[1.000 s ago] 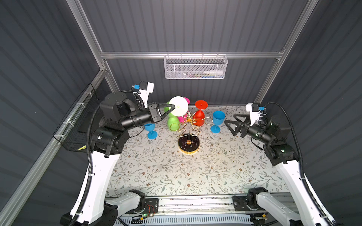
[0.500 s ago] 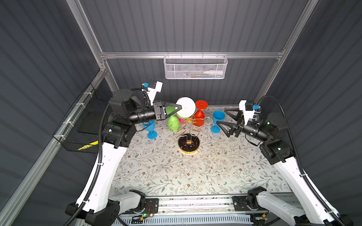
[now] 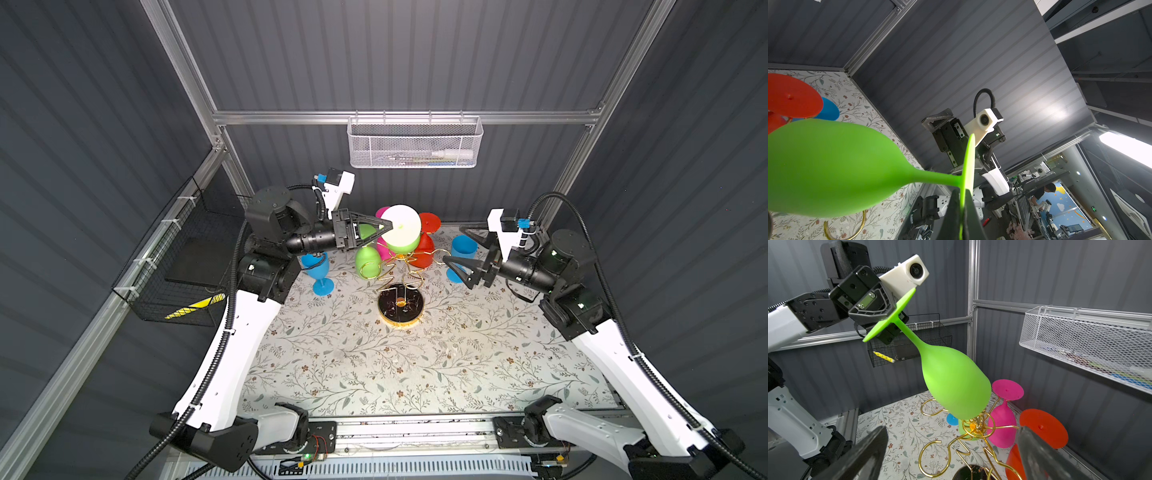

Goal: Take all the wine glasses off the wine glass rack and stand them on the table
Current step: 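Reach the right gripper to the lime-green glass bowl held by the left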

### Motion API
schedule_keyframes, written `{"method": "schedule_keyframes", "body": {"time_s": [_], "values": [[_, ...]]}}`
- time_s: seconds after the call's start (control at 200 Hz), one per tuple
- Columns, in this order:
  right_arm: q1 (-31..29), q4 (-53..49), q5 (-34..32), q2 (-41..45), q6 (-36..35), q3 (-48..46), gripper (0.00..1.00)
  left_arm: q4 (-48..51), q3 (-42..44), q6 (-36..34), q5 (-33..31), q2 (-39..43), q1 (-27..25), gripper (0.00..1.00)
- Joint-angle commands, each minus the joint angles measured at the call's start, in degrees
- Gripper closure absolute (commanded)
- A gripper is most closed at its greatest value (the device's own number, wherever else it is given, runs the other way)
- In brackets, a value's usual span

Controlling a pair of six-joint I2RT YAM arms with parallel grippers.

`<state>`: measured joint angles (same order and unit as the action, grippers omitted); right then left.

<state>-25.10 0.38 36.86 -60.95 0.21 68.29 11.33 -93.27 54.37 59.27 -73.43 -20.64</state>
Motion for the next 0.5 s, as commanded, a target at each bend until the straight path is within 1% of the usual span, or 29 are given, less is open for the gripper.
{"method": "schedule_keyframes", "body": {"time_s": [0.0, 0.175, 0.195, 0.33, 0.495], "values": [[-0.6, 1.6, -1.7, -1.5, -6.6, 2.1, 0.01, -4.9, 0.6, 3.0, 2.8, 0.4, -0.1, 1.0], [-1.9, 4.7, 0.9, -2.8, -11.0, 2.2, 0.01, -7.2, 2.7, 5.0, 2.7, 0.7, -0.3, 1.0], [-2.1, 4.8, 1.2, -4.4, -11.4, 2.3, 0.01, -8.0, 3.0, 5.6, 2.7, 0.7, -0.3, 1.0], [-4.7, 4.9, 1.0, -6.6, -14.3, 3.8, 0.01, -9.5, 3.5, 7.0, 2.9, 0.5, -0.5, 1.0], [-6.0, 6.6, 1.1, -9.5, -14.4, 5.6, 0.01, -9.9, 3.3, 7.3, 2.8, 0.5, -0.6, 1.0]]}}
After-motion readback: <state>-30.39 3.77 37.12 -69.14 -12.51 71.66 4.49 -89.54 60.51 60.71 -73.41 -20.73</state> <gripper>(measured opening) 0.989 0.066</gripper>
